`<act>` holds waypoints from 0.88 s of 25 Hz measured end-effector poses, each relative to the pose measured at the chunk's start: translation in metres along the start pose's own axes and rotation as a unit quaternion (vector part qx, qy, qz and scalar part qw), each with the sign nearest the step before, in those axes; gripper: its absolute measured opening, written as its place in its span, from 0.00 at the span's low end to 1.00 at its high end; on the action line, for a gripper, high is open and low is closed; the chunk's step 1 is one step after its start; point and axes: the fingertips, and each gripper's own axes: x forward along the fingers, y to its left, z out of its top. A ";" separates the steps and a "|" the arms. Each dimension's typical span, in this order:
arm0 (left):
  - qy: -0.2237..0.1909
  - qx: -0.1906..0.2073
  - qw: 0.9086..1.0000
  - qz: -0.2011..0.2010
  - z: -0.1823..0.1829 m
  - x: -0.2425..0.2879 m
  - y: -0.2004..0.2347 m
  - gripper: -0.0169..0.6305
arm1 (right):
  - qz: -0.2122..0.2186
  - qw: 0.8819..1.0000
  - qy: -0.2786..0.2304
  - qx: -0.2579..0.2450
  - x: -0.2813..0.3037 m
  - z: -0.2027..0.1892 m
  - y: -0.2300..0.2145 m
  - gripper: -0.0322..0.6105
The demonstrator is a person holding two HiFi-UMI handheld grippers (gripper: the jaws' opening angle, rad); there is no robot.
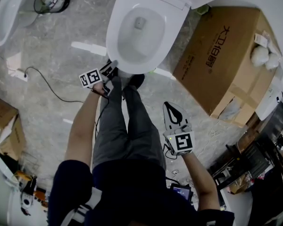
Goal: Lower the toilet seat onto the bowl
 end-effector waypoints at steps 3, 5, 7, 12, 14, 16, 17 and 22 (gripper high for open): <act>-0.002 0.001 1.000 0.005 -0.001 0.000 0.005 0.23 | 0.003 1.000 0.001 0.002 0.002 -0.003 0.003 0.08; -0.003 0.002 1.000 0.002 -0.001 0.000 0.006 0.23 | 0.005 1.000 0.003 0.003 0.003 -0.006 0.004 0.08; -0.003 0.002 1.000 -0.003 0.000 0.000 0.002 0.23 | 0.006 1.000 0.005 0.004 0.004 -0.007 0.004 0.08; -0.011 0.007 1.000 0.016 0.000 -0.001 0.002 0.23 | 0.009 1.000 0.005 0.005 0.006 -0.005 0.007 0.08; -0.014 0.011 0.999 0.030 0.001 -0.001 0.002 0.23 | 0.011 1.000 0.006 0.005 0.007 -0.006 0.008 0.08; -0.016 0.018 0.999 0.049 0.000 -0.001 0.002 0.24 | 0.013 1.000 0.005 0.005 0.008 -0.005 0.009 0.08; -0.016 0.022 0.998 0.060 0.000 -0.001 0.003 0.23 | 0.014 1.000 0.003 0.006 0.008 -0.004 0.009 0.08; -0.026 0.049 0.993 0.106 -0.001 -0.002 0.003 0.24 | 0.017 1.000 0.001 0.011 0.007 -0.001 0.011 0.08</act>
